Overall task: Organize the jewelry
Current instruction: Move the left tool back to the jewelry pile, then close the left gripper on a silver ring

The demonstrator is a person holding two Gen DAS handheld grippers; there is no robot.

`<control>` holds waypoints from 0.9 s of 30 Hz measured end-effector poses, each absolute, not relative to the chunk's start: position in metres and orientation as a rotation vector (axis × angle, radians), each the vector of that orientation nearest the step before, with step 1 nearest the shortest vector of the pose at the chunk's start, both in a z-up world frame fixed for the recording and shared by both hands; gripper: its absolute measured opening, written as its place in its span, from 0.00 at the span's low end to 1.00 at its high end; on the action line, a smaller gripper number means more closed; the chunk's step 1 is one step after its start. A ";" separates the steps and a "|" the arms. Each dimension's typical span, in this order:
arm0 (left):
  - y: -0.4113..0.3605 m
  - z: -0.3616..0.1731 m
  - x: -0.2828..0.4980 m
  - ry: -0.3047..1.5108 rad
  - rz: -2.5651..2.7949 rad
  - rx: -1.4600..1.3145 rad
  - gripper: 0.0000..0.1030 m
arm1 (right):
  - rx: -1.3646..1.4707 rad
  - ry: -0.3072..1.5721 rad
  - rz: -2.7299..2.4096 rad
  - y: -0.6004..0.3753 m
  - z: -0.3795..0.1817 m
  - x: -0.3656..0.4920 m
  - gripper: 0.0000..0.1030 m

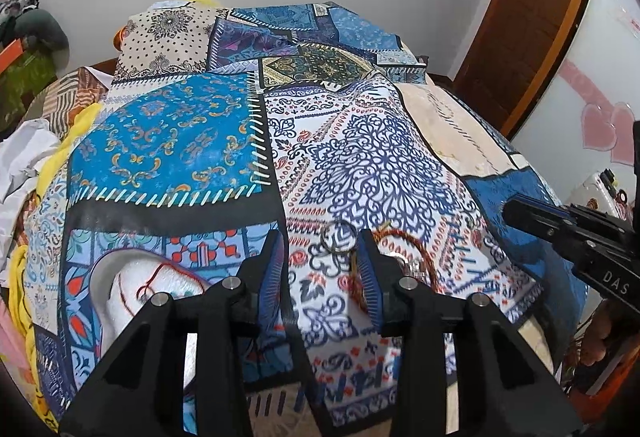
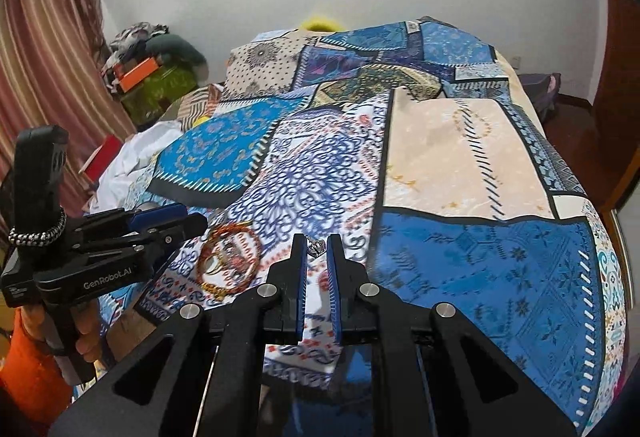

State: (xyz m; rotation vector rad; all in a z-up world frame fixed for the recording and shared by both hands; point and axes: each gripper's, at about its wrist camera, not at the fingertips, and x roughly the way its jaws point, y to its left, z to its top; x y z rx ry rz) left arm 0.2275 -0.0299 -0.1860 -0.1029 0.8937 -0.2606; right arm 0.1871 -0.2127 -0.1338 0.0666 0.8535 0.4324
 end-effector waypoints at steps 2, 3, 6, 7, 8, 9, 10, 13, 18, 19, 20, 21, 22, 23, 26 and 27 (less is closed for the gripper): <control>-0.032 -0.187 0.232 0.896 -0.265 -0.111 0.36 | 0.072 0.854 0.427 -0.216 -0.135 0.189 0.08; -0.033 -0.188 0.234 0.896 -0.266 -0.113 0.36 | 0.075 0.855 0.425 -0.217 -0.135 0.189 0.08; -0.037 -0.190 0.239 0.900 -0.266 -0.111 0.36 | 0.082 0.856 0.425 -0.220 -0.137 0.191 0.08; -0.038 -0.191 0.239 0.901 -0.268 -0.110 0.36 | 0.085 0.856 0.426 -0.221 -0.137 0.191 0.08; -0.040 -0.192 0.240 0.904 -0.269 -0.109 0.36 | 0.087 0.857 0.428 -0.221 -0.138 0.192 0.08; -0.040 -0.193 0.241 0.905 -0.270 -0.110 0.36 | 0.088 0.858 0.429 -0.222 -0.138 0.192 0.08; -0.040 -0.194 0.242 0.905 -0.271 -0.113 0.36 | 0.088 0.858 0.429 -0.222 -0.138 0.193 0.08; -0.041 -0.196 0.244 0.911 -0.279 -0.126 0.36 | 0.089 0.860 0.433 -0.222 -0.139 0.193 0.08; -0.044 -0.198 0.244 0.922 -0.296 -0.124 0.23 | 0.085 0.856 0.440 -0.221 -0.138 0.193 0.08; -0.045 -0.197 0.243 0.919 -0.297 -0.121 0.19 | 0.085 0.855 0.442 -0.221 -0.138 0.192 0.08; -0.045 -0.196 0.242 0.913 -0.296 -0.116 0.20 | 0.085 0.854 0.444 -0.220 -0.137 0.193 0.08; -0.045 -0.195 0.242 0.910 -0.296 -0.114 0.20 | 0.083 0.852 0.445 -0.220 -0.136 0.192 0.08; -0.045 -0.194 0.241 0.908 -0.300 -0.116 0.20 | 0.083 0.850 0.445 -0.219 -0.135 0.192 0.08; -0.045 -0.192 0.240 0.904 -0.300 -0.116 0.20 | 0.083 0.849 0.447 -0.219 -0.133 0.191 0.08; -0.044 -0.185 0.235 0.883 -0.298 -0.114 0.20 | 0.080 0.838 0.450 -0.217 -0.128 0.189 0.08; -0.043 -0.182 0.233 0.875 -0.299 -0.115 0.20 | 0.078 0.834 0.450 -0.216 -0.126 0.188 0.08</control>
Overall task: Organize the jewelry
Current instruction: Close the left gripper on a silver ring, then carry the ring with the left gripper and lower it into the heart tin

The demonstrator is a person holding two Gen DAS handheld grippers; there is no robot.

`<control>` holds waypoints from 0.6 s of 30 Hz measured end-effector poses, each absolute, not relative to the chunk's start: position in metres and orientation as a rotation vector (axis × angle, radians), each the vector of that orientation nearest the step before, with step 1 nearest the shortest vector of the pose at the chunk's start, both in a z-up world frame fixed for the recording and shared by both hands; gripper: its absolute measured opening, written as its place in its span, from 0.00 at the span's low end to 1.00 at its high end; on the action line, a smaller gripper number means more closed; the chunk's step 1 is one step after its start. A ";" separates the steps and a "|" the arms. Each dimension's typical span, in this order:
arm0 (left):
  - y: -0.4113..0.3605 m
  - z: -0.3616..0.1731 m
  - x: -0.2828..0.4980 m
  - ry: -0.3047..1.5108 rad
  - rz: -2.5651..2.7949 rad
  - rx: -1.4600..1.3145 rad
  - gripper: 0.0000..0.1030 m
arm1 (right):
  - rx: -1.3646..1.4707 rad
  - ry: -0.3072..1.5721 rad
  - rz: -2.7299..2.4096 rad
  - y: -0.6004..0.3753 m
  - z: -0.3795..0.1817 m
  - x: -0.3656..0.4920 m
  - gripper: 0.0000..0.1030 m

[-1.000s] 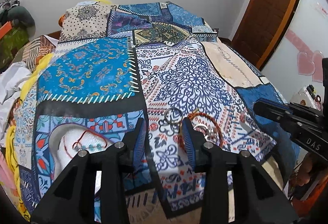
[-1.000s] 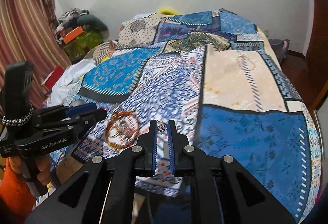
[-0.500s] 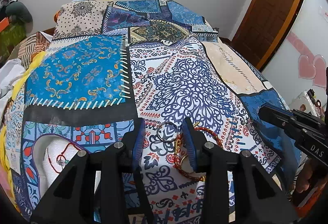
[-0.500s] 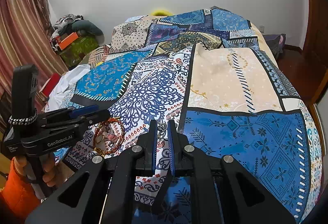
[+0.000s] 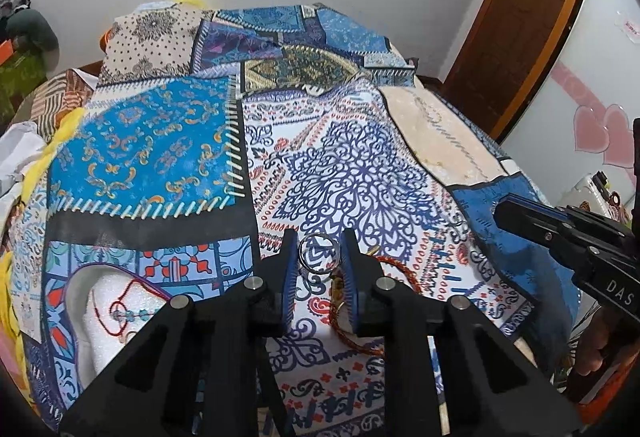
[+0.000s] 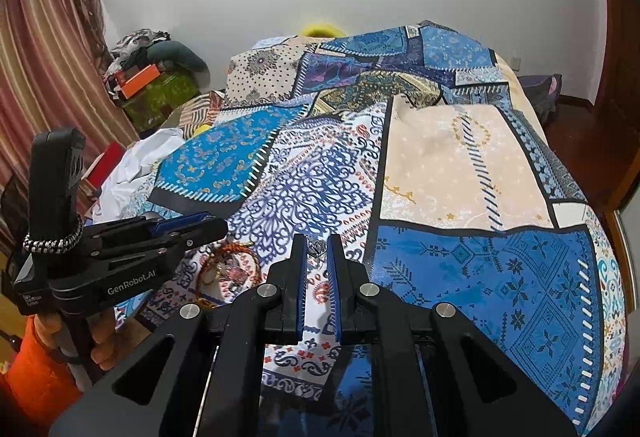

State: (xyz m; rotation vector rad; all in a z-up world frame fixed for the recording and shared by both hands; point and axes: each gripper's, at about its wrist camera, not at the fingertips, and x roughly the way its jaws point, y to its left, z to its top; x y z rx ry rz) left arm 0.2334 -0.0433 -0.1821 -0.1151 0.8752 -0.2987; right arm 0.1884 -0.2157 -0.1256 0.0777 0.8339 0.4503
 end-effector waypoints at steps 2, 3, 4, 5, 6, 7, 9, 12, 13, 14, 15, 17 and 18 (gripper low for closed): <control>-0.041 -0.174 0.228 0.856 -0.301 -0.120 0.20 | 0.072 0.822 0.452 -0.213 -0.119 0.186 0.08; -0.039 -0.171 0.226 0.847 -0.301 -0.121 0.20 | 0.071 0.817 0.453 -0.212 -0.117 0.186 0.08; -0.039 -0.167 0.224 0.839 -0.300 -0.120 0.20 | 0.068 0.810 0.455 -0.210 -0.114 0.185 0.08; -0.037 -0.163 0.221 0.827 -0.298 -0.117 0.20 | 0.066 0.804 0.457 -0.209 -0.110 0.184 0.08; -0.036 -0.158 0.217 0.814 -0.296 -0.113 0.20 | 0.063 0.795 0.459 -0.207 -0.107 0.182 0.08; -0.035 -0.155 0.214 0.806 -0.295 -0.110 0.20 | 0.061 0.790 0.461 -0.205 -0.104 0.181 0.08; -0.031 -0.146 0.207 0.783 -0.292 -0.104 0.20 | 0.052 0.777 0.466 -0.200 -0.098 0.178 0.08; -0.024 -0.135 0.198 0.754 -0.287 -0.106 0.20 | 0.041 0.761 0.476 -0.191 -0.090 0.174 0.08; -0.022 -0.132 0.195 0.746 -0.284 -0.108 0.20 | 0.038 0.757 0.479 -0.188 -0.088 0.172 0.08; -0.018 -0.128 0.191 0.736 -0.281 -0.111 0.20 | 0.034 0.752 0.483 -0.185 -0.085 0.171 0.08; -0.015 -0.126 0.189 0.729 -0.279 -0.113 0.20 | 0.031 0.747 0.488 -0.182 -0.083 0.170 0.08; -0.008 -0.120 0.181 0.710 -0.268 -0.115 0.20 | 0.021 0.736 0.498 -0.174 -0.078 0.166 0.08; -0.005 -0.118 0.179 0.704 -0.266 -0.115 0.20 | 0.016 0.732 0.504 -0.170 -0.076 0.165 0.08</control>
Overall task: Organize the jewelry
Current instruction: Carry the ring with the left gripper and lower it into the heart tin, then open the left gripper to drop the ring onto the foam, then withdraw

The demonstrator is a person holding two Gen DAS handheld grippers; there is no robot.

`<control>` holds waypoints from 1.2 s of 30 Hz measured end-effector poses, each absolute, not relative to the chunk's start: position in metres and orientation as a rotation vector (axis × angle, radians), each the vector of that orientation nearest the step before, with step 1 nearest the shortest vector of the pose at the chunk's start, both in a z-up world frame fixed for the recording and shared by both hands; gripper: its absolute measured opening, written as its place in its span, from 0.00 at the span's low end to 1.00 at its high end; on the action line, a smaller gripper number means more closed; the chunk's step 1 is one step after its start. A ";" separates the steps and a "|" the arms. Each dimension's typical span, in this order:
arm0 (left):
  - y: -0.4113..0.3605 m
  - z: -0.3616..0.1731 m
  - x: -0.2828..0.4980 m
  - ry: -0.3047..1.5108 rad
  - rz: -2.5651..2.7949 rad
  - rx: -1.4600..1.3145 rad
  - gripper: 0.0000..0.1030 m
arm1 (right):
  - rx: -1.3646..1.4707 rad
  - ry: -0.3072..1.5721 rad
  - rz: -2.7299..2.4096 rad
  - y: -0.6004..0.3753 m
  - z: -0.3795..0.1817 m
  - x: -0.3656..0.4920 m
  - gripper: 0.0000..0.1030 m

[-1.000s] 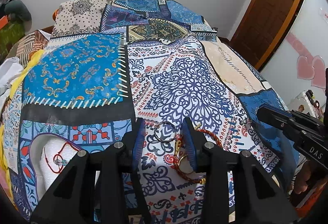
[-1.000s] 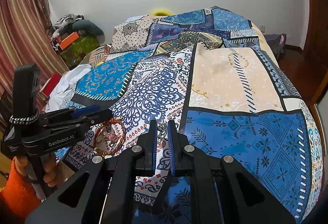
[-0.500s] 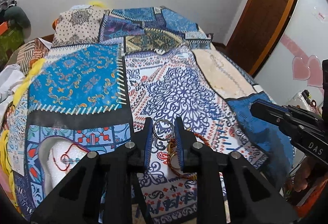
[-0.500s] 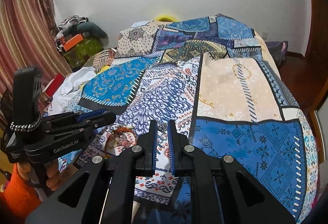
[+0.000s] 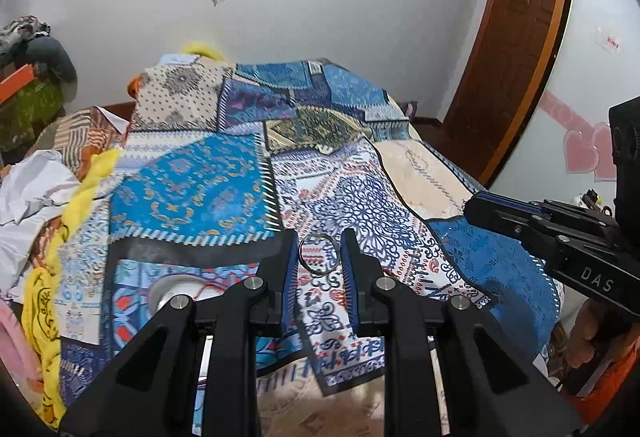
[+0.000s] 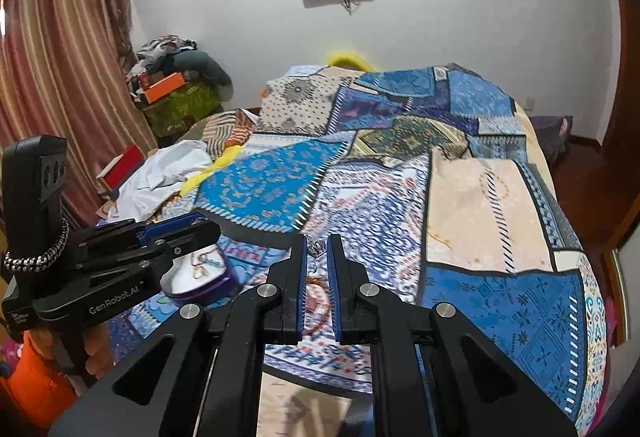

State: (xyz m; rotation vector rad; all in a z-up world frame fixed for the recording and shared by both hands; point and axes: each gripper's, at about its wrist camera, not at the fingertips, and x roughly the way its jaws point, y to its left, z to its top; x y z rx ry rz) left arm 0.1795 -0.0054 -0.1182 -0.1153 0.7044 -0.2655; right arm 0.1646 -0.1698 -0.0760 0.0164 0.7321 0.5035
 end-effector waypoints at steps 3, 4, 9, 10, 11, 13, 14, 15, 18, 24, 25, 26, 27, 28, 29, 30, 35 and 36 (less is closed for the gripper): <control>0.005 -0.113 0.170 0.687 -0.251 -0.120 0.20 | 0.006 0.722 0.519 -0.161 -0.071 0.161 0.08; 0.008 -0.111 0.168 0.682 -0.247 -0.121 0.20 | 0.003 0.719 0.526 -0.157 -0.070 0.159 0.08; 0.025 -0.106 0.153 0.659 -0.218 -0.126 0.20 | -0.006 0.704 0.564 -0.139 -0.063 0.154 0.08; 0.028 -0.106 0.152 0.656 -0.213 -0.128 0.20 | -0.006 0.700 0.572 -0.135 -0.062 0.154 0.08; 0.033 -0.105 0.150 0.653 -0.205 -0.132 0.20 | -0.006 0.697 0.578 -0.131 -0.061 0.153 0.08; 0.039 -0.105 0.145 0.650 -0.191 -0.135 0.20 | -0.010 0.691 0.596 -0.123 -0.059 0.152 0.08; 0.044 -0.105 0.143 0.649 -0.181 -0.137 0.20 | -0.012 0.690 0.602 -0.119 -0.059 0.152 0.08; 0.048 -0.106 0.142 0.649 -0.175 -0.139 0.20 | -0.014 0.689 0.611 -0.116 -0.059 0.151 0.08; 0.060 -0.110 0.137 0.654 -0.155 -0.145 0.20 | -0.024 0.687 0.637 -0.102 -0.060 0.151 0.08; 0.077 -0.131 0.134 0.700 -0.134 -0.160 0.20 | -0.050 0.716 0.681 -0.074 -0.072 0.154 0.08; 0.078 -0.136 0.134 0.711 -0.132 -0.163 0.20 | -0.055 0.723 0.685 -0.070 -0.074 0.155 0.08; 0.079 -0.139 0.135 0.719 -0.131 -0.167 0.20 | -0.059 0.728 0.688 -0.068 -0.076 0.155 0.08; 0.081 -0.145 0.135 0.732 -0.132 -0.174 0.20 | -0.064 0.736 0.692 -0.065 -0.078 0.156 0.08; 0.082 -0.149 0.135 0.742 -0.133 -0.178 0.20 | -0.068 0.745 0.697 -0.062 -0.081 0.157 0.08; 0.083 -0.155 0.136 0.757 -0.134 -0.182 0.20 | -0.071 0.753 0.700 -0.059 -0.084 0.159 0.08; 0.083 -0.160 0.137 0.768 -0.136 -0.185 0.20 | -0.074 0.763 0.703 -0.056 -0.087 0.160 0.08; 0.082 -0.175 0.142 0.800 -0.147 -0.188 0.20 | -0.086 0.801 0.717 -0.046 -0.100 0.165 0.08; 0.083 -0.177 0.143 0.804 -0.150 -0.190 0.20 | -0.087 0.809 0.721 -0.044 -0.103 0.166 0.08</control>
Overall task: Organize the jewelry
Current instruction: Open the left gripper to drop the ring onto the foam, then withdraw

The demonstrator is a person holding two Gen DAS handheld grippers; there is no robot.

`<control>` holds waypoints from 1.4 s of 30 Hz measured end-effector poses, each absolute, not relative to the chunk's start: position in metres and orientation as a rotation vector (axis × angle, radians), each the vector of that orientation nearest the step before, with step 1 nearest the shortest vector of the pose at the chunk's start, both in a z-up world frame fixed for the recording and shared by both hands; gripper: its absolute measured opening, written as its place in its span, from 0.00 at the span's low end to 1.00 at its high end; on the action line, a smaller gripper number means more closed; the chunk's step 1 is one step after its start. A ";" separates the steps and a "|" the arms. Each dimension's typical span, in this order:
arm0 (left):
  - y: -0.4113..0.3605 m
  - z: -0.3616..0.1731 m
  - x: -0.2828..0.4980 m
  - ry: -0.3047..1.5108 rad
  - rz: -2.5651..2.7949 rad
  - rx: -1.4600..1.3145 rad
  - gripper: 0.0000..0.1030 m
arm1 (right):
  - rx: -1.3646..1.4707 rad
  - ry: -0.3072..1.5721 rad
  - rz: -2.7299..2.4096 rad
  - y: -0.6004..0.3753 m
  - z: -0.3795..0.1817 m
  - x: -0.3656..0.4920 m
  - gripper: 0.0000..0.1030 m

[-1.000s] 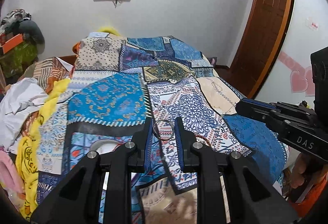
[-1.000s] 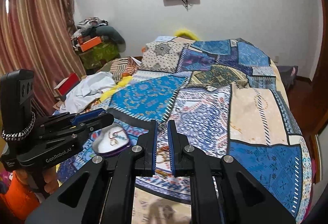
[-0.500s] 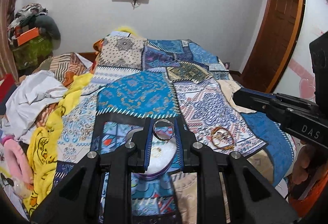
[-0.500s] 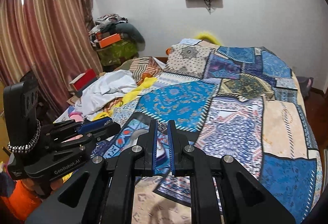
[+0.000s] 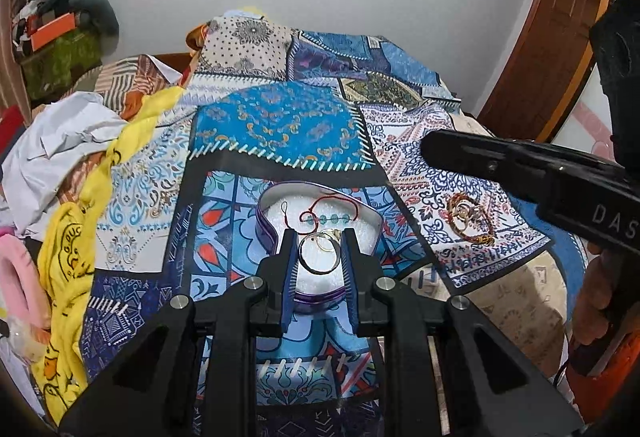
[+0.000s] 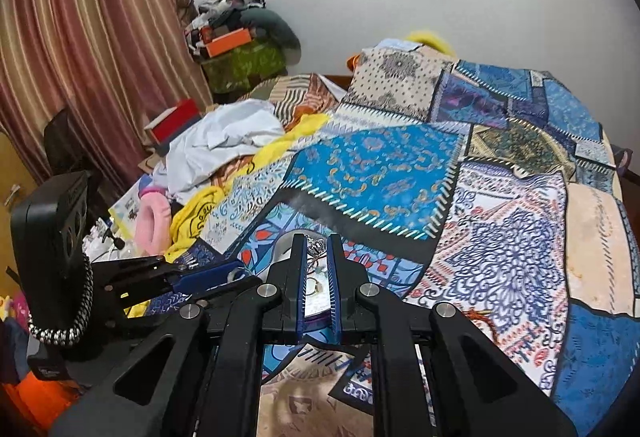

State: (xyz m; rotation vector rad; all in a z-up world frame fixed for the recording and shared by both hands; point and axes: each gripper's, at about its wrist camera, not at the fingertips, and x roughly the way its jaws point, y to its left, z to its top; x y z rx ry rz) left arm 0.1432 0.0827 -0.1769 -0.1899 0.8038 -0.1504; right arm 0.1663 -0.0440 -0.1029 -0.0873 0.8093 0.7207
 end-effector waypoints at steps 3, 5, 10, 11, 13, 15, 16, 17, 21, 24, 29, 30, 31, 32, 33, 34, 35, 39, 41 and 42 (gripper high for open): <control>0.081 -0.182 0.147 0.815 -0.161 -0.194 0.20 | -0.097 0.837 0.729 -0.037 -0.112 0.169 0.08; 0.081 -0.186 0.149 0.824 -0.167 -0.191 0.20 | -0.109 0.860 0.727 -0.033 -0.119 0.170 0.08; 0.080 -0.193 0.154 0.840 -0.178 -0.185 0.19 | -0.122 0.911 0.723 -0.026 -0.134 0.174 0.08; 0.081 -0.194 0.155 0.843 -0.179 -0.181 0.19 | -0.122 0.921 0.722 -0.026 -0.136 0.176 0.08; 0.080 -0.196 0.156 0.845 -0.182 -0.177 0.19 | -0.122 0.944 0.717 -0.025 -0.142 0.179 0.08; 0.079 -0.197 0.158 0.844 -0.182 -0.173 0.19 | -0.120 0.966 0.715 -0.025 -0.147 0.181 0.08; 0.079 -0.197 0.158 0.845 -0.182 -0.172 0.19 | -0.119 0.973 0.715 -0.025 -0.149 0.182 0.08; 0.079 -0.198 0.159 0.845 -0.184 -0.172 0.19 | -0.118 0.981 0.714 -0.025 -0.150 0.182 0.08; 0.078 -0.199 0.159 0.845 -0.181 -0.167 0.19 | -0.116 1.003 0.715 -0.024 -0.156 0.184 0.08; 0.078 -0.198 0.159 0.842 -0.176 -0.169 0.19 | -0.110 1.012 0.711 -0.025 -0.158 0.186 0.08; 0.079 -0.193 0.154 0.830 -0.161 -0.166 0.20 | -0.103 1.031 0.713 -0.024 -0.161 0.187 0.08; 0.080 -0.191 0.153 0.826 -0.158 -0.167 0.20 | -0.106 1.031 0.714 -0.024 -0.160 0.187 0.09; 0.080 -0.189 0.152 0.822 -0.154 -0.166 0.20 | -0.112 1.032 0.715 -0.023 -0.160 0.186 0.09; 0.081 -0.187 0.151 0.817 -0.150 -0.165 0.20 | -0.116 1.033 0.716 -0.023 -0.159 0.186 0.09; 0.082 -0.185 0.151 0.812 -0.145 -0.165 0.20 | -0.121 1.033 0.716 -0.022 -0.159 0.185 0.09; 0.083 -0.183 0.150 0.807 -0.141 -0.166 0.20 | -0.126 1.032 0.714 -0.022 -0.158 0.184 0.12; 0.084 -0.180 0.149 0.802 -0.138 -0.169 0.20 | -0.128 1.029 0.710 -0.023 -0.157 0.184 0.15; 0.088 -0.173 0.144 0.788 -0.122 -0.167 0.20 | -0.112 1.017 0.713 -0.025 -0.152 0.183 0.28; 0.088 -0.170 0.143 0.786 -0.116 -0.159 0.20 | -0.119 1.006 0.708 -0.026 -0.147 0.181 0.29; 0.088 -0.169 0.142 0.784 -0.113 -0.155 0.20 | -0.122 1.000 0.705 -0.026 -0.146 0.180 0.29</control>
